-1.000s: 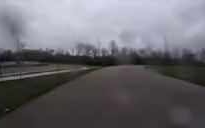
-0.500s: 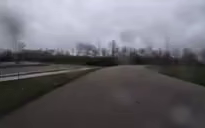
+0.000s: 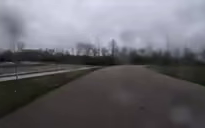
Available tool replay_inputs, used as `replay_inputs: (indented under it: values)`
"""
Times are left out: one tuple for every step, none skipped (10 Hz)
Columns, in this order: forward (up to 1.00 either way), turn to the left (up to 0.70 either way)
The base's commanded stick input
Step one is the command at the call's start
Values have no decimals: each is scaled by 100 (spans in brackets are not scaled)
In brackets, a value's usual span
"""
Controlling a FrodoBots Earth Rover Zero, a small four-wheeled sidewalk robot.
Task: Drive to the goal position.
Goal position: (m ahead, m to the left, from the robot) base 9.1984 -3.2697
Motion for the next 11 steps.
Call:
replay_inputs:
  values:
    - [70, -35]
    - [70, -35]
    - [70, -35]
    - [70, -35]
    - [70, -3]
    - [70, 0]
    - [70, 0]
    - [70, 0]
    - [70, 0]
    - [70, 0]
    - [70, 0]
